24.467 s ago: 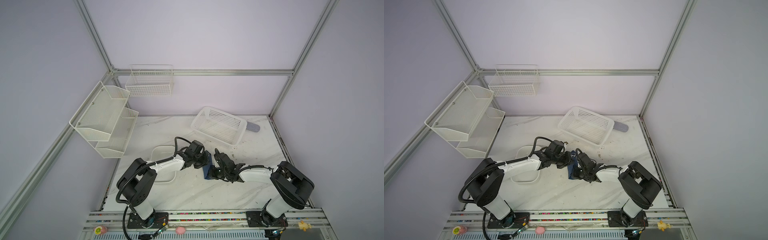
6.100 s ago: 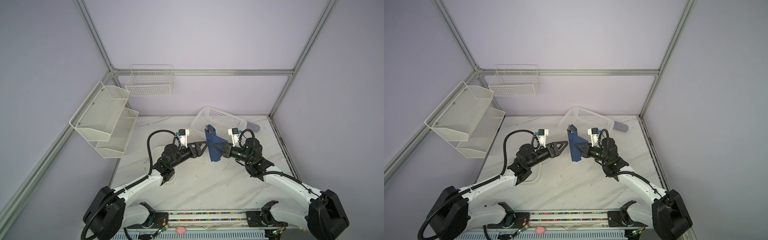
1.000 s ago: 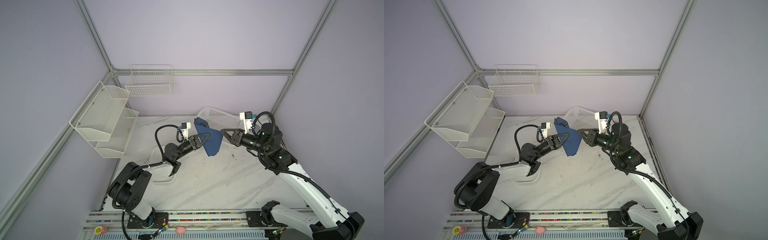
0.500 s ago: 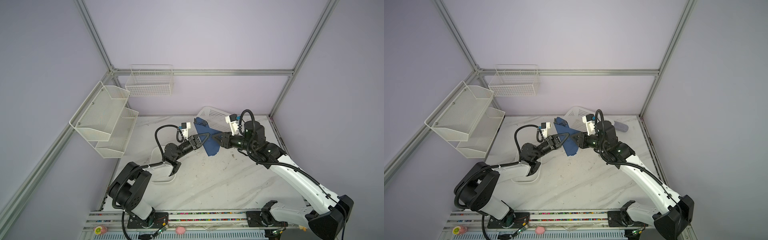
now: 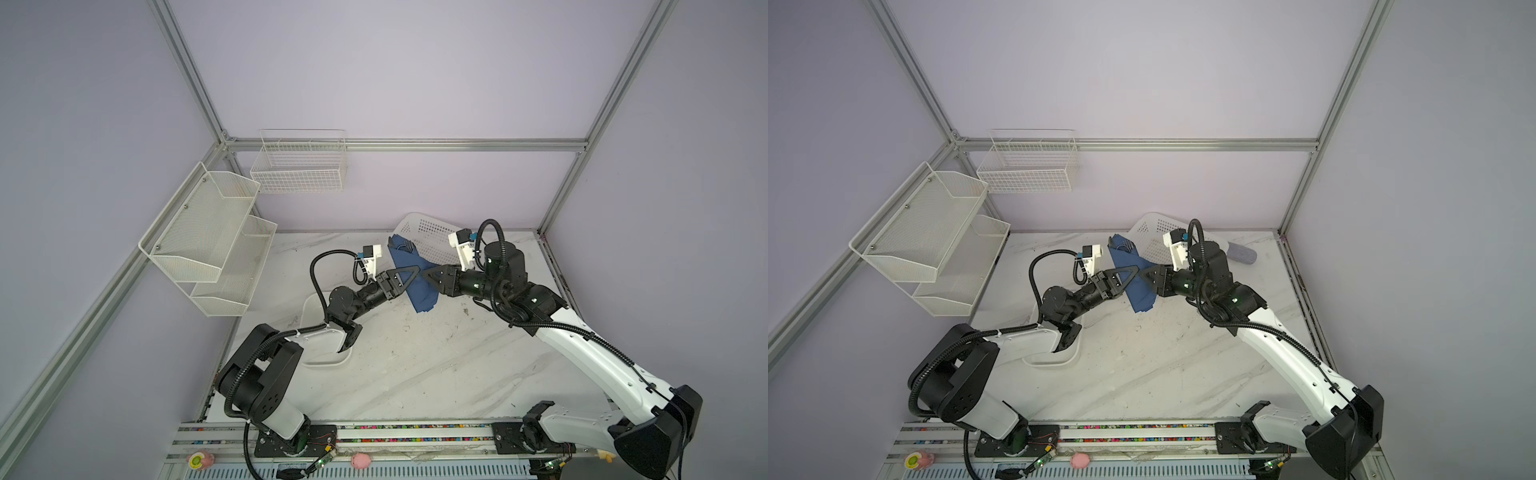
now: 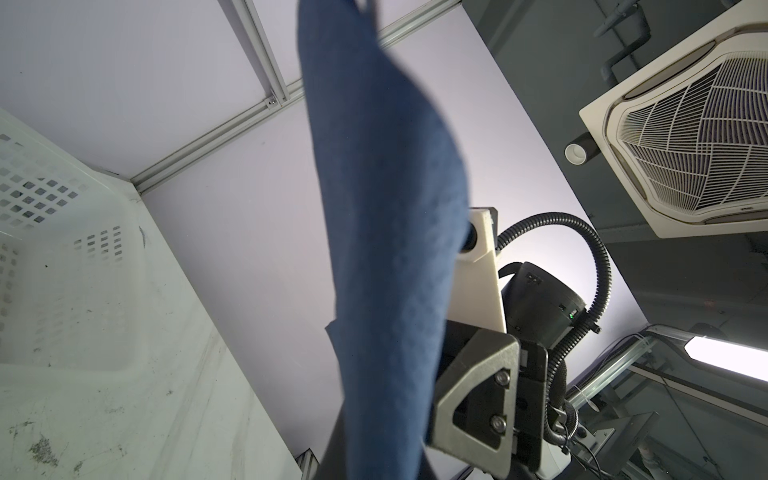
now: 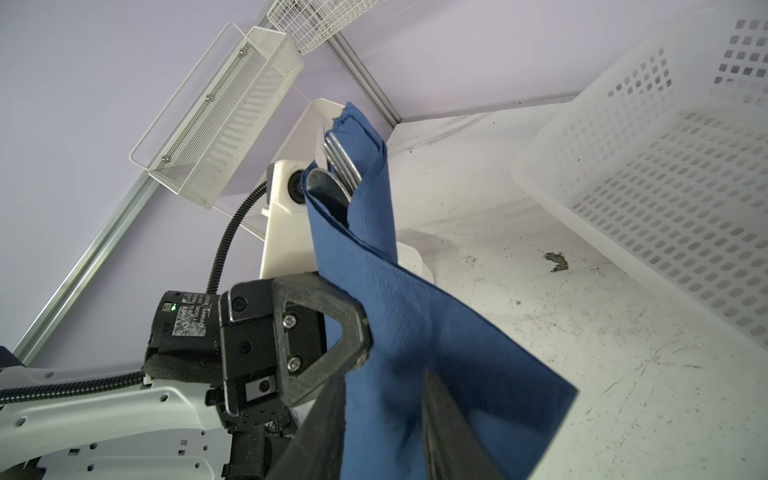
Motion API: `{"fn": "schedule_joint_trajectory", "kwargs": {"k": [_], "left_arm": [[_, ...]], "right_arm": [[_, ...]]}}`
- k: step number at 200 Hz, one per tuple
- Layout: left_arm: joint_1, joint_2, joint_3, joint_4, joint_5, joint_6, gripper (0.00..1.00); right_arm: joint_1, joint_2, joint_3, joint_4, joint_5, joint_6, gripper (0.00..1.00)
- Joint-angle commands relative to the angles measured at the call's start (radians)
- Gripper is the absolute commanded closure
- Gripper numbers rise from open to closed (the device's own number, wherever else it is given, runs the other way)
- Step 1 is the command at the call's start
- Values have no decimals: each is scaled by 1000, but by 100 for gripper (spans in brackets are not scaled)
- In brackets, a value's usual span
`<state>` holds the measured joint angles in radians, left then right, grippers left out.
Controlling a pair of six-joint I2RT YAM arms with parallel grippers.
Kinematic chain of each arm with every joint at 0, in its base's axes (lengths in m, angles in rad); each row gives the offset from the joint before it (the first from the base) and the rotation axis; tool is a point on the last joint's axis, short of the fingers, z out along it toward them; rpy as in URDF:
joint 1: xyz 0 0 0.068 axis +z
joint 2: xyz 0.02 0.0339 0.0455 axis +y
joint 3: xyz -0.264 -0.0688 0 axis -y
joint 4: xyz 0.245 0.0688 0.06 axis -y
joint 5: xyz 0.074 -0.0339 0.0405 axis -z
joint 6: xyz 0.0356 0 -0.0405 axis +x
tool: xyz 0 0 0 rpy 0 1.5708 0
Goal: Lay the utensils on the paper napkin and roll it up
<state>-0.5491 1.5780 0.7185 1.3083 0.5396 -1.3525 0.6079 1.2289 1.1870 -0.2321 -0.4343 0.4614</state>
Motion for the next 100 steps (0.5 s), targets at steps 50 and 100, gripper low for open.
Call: {"fn": "schedule_joint_trajectory", "kwargs": {"k": [50,100], "left_arm": [[0,-43,76,85,13,-14,100],[0,-52,78,85,11,-12,100]], "right_arm": [[6,6,-39,46,-62,8,64],[6,0,-65,38,-95,8,64]]}}
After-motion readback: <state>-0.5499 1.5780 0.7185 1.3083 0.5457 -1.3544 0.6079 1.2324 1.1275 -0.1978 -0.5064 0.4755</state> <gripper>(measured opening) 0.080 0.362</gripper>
